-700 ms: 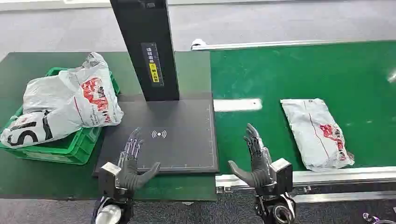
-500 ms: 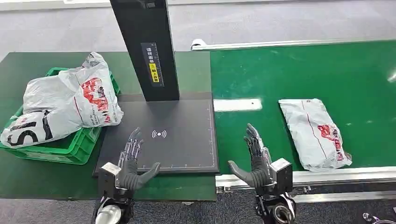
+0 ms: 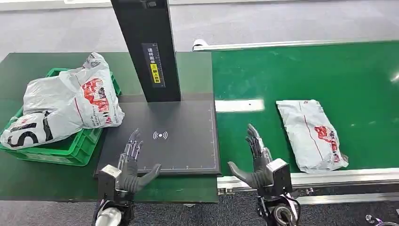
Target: Moved the parcel from conveyor to table for the left to box.
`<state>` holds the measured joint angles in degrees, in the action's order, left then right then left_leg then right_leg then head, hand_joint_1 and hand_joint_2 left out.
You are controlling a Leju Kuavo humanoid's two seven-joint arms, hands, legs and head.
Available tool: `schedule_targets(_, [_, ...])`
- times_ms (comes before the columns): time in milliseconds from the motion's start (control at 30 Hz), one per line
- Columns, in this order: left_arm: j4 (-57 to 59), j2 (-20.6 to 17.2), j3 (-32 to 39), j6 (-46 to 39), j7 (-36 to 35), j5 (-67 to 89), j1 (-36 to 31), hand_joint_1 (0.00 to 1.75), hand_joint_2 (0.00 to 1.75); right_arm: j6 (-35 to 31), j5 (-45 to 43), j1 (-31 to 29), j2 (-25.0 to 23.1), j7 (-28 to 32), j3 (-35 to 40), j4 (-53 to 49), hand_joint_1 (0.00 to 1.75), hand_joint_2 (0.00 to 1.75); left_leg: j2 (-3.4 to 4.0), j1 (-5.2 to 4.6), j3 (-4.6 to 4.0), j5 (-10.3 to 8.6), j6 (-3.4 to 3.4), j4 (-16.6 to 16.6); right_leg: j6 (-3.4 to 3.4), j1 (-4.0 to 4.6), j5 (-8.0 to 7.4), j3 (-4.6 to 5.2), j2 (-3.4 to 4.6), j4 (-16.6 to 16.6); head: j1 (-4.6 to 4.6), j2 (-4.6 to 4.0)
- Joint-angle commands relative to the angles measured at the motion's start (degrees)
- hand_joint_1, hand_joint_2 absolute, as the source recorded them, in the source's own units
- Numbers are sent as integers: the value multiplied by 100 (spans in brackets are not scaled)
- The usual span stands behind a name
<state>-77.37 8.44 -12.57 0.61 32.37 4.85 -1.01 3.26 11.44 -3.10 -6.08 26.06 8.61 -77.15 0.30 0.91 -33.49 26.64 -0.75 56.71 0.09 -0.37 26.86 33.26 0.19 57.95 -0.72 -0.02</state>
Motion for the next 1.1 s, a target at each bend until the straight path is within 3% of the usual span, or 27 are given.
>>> schedule_targets(33, [66, -94, -52, 132, 2, 55, -66, 0, 175, -270, 1141, -1100, 560, -309, -21, 1193, 0, 175, 14, -4, 11, -5, 9, -10, 4, -4, -11, -9, 14, -13, 0, 2])
schedule_targets(67, [25, -139, -50, 135, 5, 56, -82, 0, 175, -1245, 2113, -1645, 794, -851, -34, 1871, 0, 175, 12, -2, 11, -3, 8, -8, 3, -2, -9, -10, 12, -11, 0, 0])
schedule_targets(200, [-42, -203, 93, 139, -10, -85, -48, 0, 175, -1673, 2235, -2894, 1155, -829, -709, 3759, 0, 175, 24, -7, 15, -8, 12, -8, 8, -7, -20, -11, 24, -14, 0, 0])
schedule_targets(533, [-54, -240, 105, 72, 50, -316, -90, 0, 175, -2634, 3423, -3389, 1732, -1560, -1009, 4974, 0, 175, -29, -16, 13, -10, 18, 1, 10, -15, -9, -20, -22, -8, 0, 0])
schedule_targets(600, [-29, -276, 82, 55, 40, -346, -127, 0, 175, -2411, 3871, -3517, 1808, -2174, -818, 5362, 0, 175, -25, -16, 9, -9, 18, 2, 10, -15, -10, -17, -17, -7, 0, 0])
schedule_targets(633, [30, -279, 74, 33, 29, -365, -163, 0, 175, -1979, 4228, -3629, 1867, -2893, -645, 5671, 0, 175, -22, -15, 12, -11, 19, -2, 9, -13, -13, -19, -14, -13, -2, 0])
schedule_targets(733, [336, -189, 16, -95, -40, -364, -244, 0, 175, -1024, 4633, -3627, 1824, -3592, -516, 6032, 0, 175, -24, -14, 10, -12, 19, -4, 9, -13, -15, -19, -20, -14, 0, 0])
schedule_targets(867, [389, -173, -12, -126, -32, -345, -251, 0, 175, -930, 4697, -3583, 1757, -3706, -528, 6050, 0, 175, -21, -17, 8, -8, 18, -2, 10, -16, -11, -14, -16, -9, 0, 0])
schedule_targets(967, [495, -124, -7, -205, -130, -281, -339, 0, 175, -176, 5027, -3532, 1659, -4124, -427, 6179, 0, 175, -23, -15, 9, -7, 18, -1, 10, -14, -9, -16, -18, -9, 0, 2])
schedule_targets(1100, [871, -68, 11, -231, -189, -248, -597, 0, 175, 257, 5221, -3375, 1528, -4207, -324, 6266, 0, 175, -45, -9, 21, -15, 18, -10, 10, -8, -11, -36, -40, -24, 0, 0])
